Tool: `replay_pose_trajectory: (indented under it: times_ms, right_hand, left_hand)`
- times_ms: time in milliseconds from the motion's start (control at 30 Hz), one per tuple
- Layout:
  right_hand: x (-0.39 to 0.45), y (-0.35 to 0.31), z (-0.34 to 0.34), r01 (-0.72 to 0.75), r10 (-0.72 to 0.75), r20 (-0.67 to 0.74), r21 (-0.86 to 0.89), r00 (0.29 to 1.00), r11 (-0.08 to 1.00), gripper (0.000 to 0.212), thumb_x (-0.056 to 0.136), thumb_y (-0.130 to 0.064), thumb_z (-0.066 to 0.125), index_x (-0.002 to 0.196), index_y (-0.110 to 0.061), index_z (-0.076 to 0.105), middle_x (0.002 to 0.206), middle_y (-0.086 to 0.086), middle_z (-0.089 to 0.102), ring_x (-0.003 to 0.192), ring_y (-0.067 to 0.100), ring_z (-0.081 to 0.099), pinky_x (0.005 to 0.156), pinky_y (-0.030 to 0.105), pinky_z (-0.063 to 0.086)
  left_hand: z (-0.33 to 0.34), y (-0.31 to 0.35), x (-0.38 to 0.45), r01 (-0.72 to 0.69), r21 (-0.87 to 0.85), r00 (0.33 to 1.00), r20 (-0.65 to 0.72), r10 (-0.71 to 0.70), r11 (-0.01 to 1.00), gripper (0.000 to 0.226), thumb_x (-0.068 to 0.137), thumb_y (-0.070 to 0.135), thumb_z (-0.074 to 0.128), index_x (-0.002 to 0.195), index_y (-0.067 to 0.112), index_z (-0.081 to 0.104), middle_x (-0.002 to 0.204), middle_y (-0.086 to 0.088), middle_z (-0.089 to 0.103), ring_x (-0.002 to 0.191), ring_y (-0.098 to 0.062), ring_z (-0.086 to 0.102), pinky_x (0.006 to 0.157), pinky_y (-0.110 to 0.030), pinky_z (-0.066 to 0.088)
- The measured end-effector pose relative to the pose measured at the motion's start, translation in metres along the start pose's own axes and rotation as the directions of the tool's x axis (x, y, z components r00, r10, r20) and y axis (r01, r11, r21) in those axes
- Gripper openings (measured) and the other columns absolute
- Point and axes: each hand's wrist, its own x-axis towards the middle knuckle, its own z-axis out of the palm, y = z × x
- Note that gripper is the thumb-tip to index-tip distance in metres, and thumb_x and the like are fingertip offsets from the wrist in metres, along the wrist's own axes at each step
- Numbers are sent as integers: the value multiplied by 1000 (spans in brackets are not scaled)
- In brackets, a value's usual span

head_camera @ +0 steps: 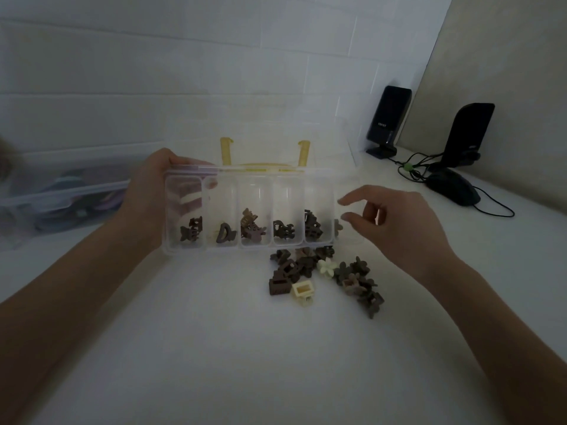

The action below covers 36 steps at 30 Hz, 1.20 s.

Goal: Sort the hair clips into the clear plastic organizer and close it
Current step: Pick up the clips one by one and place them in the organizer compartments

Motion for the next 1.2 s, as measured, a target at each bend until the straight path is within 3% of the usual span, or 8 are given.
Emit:
replay_pose_trajectory:
  times_ms: [233, 467, 633, 767, 867, 1000, 1067, 1200]
  right_hand:
    - [-2, -4, -12, 157, -168, 208, 67, 964, 985, 3, 76, -38, 67, 75, -36, 66, 48, -8, 52, 46, 8, 47, 50, 20, 37]
    - [-3, -6, -5, 189, -123, 345, -163, 930, 968, 33, 82, -50, 59, 115, -50, 58, 57, -21, 45, 54, -4, 44, 56, 13, 32]
    - [-5, -9, -1, 183, -116, 370, -150, 922, 972, 20, 86, -42, 59, 105, -44, 63, 55, -17, 45, 50, -2, 42, 54, 16, 34]
    - [-4, -9, -11, 153, -147, 251, -3, 957, 988, 21, 78, -47, 60, 97, -40, 66, 47, -6, 50, 40, 7, 42, 49, 20, 37]
    - [-1, -7, -18, 139, -144, 49, 90, 988, 986, 20, 77, -44, 58, 96, -41, 64, 48, -3, 54, 39, 12, 42, 47, 32, 43]
    - [-1, -6, -21, 124, -109, -239, 52, 965, 991, 25, 81, -39, 58, 105, -33, 66, 50, -11, 50, 46, 12, 44, 48, 29, 43]
    - [-1, -7, -18, 99, -93, -253, 15, 963, 995, 28, 82, -40, 57, 108, -33, 66, 52, -12, 51, 43, 9, 43, 50, 28, 45]
    - [-2, -8, -8, 71, -78, -96, -78, 992, 994, 31, 84, -44, 57, 115, -42, 60, 60, -14, 56, 53, 4, 50, 58, 34, 51]
  left_hand:
    - [-1, -1, 7, 32, -21, 990, -134, -35, 999, 28, 80, 20, 40, 97, 10, 60, 93, -4, 68, 78, -15, 65, 68, -24, 51]
    - [-2, 0, 10, 47, -18, 985, -167, -49, 999, 20, 81, 22, 41, 76, 17, 60, 76, 2, 68, 73, -14, 65, 64, -24, 49]
    - [-4, -1, 9, 40, 5, 991, -127, -39, 999, 19, 82, 23, 43, 77, 17, 60, 74, 3, 68, 71, -13, 66, 60, -23, 49]
    - [-4, 0, 9, 50, 34, 994, -98, -47, 998, 19, 82, 23, 41, 80, 16, 59, 83, -1, 68, 73, -15, 65, 62, -24, 47]
    - [-4, 4, 8, 76, 64, 996, -42, -74, 995, 24, 83, 23, 38, 81, 14, 60, 72, 1, 70, 68, -16, 64, 57, -20, 46]
    - [-4, 4, 5, 62, 68, 998, 22, -64, 996, 30, 85, 22, 35, 80, 12, 62, 62, 2, 69, 56, -12, 64, 49, -15, 46]
    - [-4, 4, 4, 49, 66, 998, 30, -51, 997, 29, 85, 22, 35, 80, 12, 61, 61, 3, 69, 56, -11, 64, 50, -15, 47]
    - [-4, 4, 5, 59, 69, 998, 26, -61, 996, 30, 85, 22, 35, 80, 11, 63, 63, 1, 69, 57, -12, 63, 50, -16, 47]
